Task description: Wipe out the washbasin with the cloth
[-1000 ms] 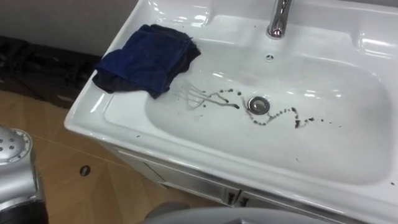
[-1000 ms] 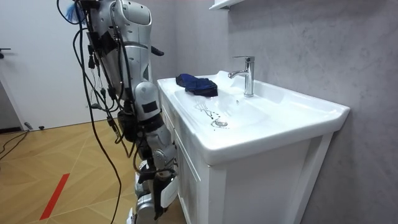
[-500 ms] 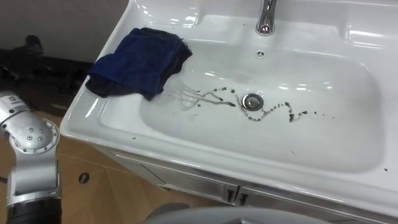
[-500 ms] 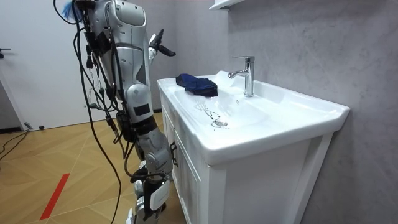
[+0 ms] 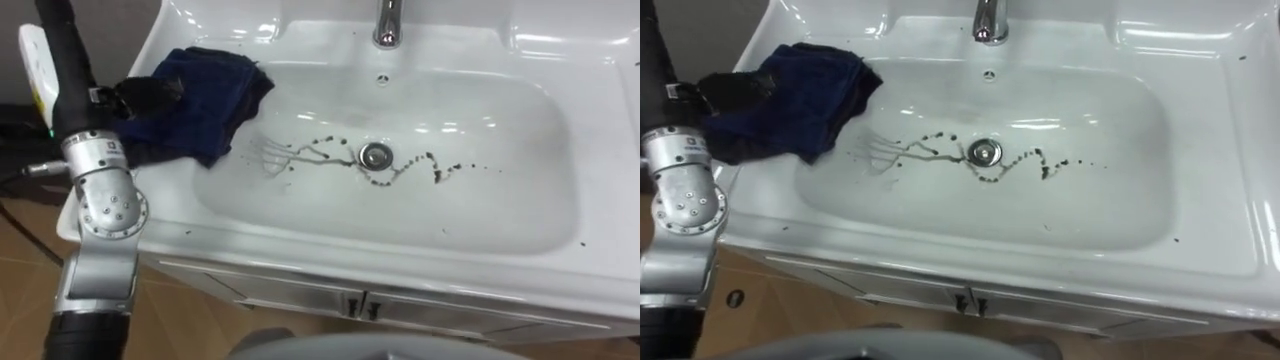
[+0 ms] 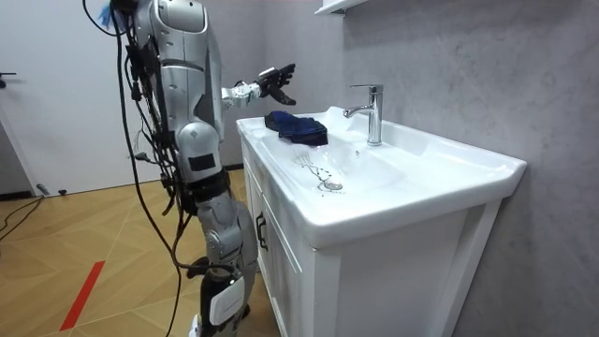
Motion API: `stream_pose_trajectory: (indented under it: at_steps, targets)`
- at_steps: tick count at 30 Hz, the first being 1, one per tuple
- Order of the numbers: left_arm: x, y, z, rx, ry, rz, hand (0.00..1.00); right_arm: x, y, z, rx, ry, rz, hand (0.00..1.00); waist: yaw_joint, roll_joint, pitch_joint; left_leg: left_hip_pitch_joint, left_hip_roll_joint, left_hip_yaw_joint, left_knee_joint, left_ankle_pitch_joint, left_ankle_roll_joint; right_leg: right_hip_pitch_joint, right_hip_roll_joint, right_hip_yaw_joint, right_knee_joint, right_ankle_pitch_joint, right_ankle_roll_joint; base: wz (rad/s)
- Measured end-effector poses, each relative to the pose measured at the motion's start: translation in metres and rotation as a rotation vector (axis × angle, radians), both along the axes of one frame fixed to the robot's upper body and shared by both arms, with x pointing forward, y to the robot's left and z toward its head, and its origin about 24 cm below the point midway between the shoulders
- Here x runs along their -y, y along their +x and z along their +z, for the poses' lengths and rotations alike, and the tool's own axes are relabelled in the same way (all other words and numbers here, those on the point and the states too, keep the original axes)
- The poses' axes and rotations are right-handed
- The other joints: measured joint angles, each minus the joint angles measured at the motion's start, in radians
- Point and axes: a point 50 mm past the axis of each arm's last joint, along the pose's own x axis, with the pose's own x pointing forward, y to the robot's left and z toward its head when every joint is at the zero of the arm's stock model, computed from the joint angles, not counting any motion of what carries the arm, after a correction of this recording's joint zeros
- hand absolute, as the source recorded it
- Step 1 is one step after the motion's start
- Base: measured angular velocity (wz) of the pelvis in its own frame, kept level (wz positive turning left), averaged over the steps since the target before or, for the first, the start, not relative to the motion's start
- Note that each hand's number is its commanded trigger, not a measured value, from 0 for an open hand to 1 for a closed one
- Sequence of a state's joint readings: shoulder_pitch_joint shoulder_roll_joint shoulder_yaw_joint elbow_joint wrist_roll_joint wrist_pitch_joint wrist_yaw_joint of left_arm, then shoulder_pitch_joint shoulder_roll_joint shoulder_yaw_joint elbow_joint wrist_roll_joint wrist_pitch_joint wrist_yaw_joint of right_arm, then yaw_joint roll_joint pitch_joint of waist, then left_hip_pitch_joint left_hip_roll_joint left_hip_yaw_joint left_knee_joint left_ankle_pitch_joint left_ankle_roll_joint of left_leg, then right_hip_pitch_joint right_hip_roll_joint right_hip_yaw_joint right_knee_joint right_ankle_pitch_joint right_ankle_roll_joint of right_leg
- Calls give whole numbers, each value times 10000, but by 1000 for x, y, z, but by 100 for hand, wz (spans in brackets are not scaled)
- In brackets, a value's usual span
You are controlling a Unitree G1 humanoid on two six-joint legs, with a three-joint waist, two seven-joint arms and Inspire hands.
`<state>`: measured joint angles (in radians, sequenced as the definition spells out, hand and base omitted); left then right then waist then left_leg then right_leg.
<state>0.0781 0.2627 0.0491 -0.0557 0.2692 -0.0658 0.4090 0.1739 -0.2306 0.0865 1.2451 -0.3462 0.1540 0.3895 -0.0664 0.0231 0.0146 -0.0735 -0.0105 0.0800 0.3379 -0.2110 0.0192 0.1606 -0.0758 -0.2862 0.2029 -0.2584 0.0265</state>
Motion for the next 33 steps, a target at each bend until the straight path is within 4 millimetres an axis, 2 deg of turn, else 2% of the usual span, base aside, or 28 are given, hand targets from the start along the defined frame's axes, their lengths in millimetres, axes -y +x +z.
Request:
stream_pose_trajectory:
  at_steps: [6,9,12,17,25,33]
  targets:
    - [5,1,-3,-296,114,-398,0,0,2,0,56,-16,1,0,-125,-23,-9,29,14,23,-24,11,-9,-22,14,99,3,13,-10,-4]
    - [6,2,-5,-541,653,-560,0,0,2,0,54,-37,-31,0,-123,-7,-30,51,39,40,-26,15,-16,-22,37,139,2,51,-11,-2]
    - [12,2,-9,-968,1211,-695,0,1,3,0,-62,-169,-57,0,-66,-78,-45,142,43,126,-123,37,-29,-2,44,264,6,65,-16,-9]
    - [11,1,-29,-2251,2022,-631,0,3,7,1,-85,-347,35,0,-111,-100,-169,155,73,226,-119,38,-33,-12,67,335,11,79,-36,-3]
    - [9,-3,-56,-3867,2108,-569,0,4,11,1,68,-620,79,0,-96,-70,-162,137,84,225,-84,40,-34,-1,76,344,12,88,-46,0]
    - [10,-3,-58,-4088,2163,-689,0,4,11,1,12,-672,65,0,-96,72,-77,129,99,251,-93,41,-37,-21,83,355,14,90,-50,0]
